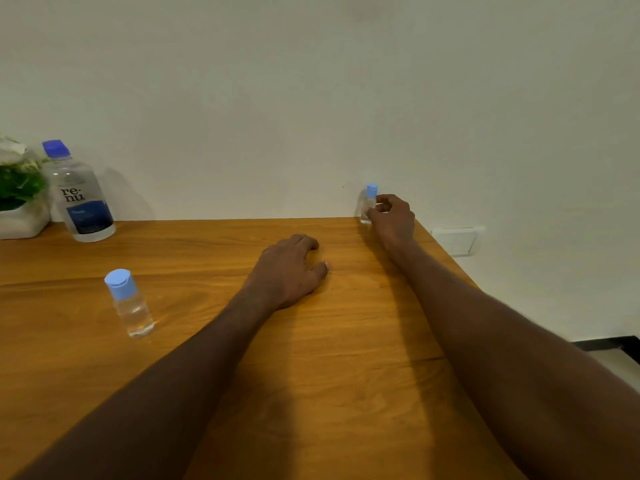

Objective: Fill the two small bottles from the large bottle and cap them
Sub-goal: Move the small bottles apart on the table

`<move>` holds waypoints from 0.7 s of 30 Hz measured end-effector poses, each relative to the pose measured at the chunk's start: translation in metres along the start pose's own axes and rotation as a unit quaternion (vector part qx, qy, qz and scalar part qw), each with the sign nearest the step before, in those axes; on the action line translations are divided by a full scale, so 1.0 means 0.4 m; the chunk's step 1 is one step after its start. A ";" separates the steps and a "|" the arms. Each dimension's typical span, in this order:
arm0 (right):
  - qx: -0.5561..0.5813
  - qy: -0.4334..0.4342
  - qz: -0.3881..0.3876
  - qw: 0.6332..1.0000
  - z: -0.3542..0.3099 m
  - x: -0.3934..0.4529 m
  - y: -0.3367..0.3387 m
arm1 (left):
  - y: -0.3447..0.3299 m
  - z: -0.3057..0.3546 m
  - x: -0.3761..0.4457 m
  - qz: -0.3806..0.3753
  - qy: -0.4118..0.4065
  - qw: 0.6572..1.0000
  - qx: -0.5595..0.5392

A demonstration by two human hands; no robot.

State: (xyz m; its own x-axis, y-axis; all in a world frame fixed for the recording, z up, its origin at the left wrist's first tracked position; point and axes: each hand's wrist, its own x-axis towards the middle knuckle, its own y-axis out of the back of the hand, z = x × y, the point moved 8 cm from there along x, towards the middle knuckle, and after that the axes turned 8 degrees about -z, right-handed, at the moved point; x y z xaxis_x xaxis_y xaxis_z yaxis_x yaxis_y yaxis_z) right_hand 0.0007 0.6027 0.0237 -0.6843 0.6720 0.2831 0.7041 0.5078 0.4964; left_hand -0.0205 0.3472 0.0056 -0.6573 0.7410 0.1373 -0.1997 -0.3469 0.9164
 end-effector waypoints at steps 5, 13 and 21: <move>-0.007 -0.044 -0.003 0.999 0.006 -0.012 0.001 | 0.000 -0.001 0.000 0.002 -0.003 1.000 -0.001; 0.074 -0.065 0.032 0.995 -0.027 -0.175 0.034 | 0.039 0.019 -0.052 0.042 -0.007 0.999 -0.033; 0.126 -0.011 -0.065 0.990 -0.161 -0.469 -0.005 | 0.116 0.087 -0.312 0.134 -0.038 0.986 -0.095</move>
State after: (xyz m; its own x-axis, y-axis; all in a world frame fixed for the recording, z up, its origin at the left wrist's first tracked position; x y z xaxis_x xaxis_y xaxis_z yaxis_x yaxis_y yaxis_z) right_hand 0.1155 0.4411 0.0225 -0.7703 0.6019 0.2107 0.6368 0.7079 0.3057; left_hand 0.0775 0.2585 0.0442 -0.6501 0.6461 0.3999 -0.1627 -0.6325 0.7573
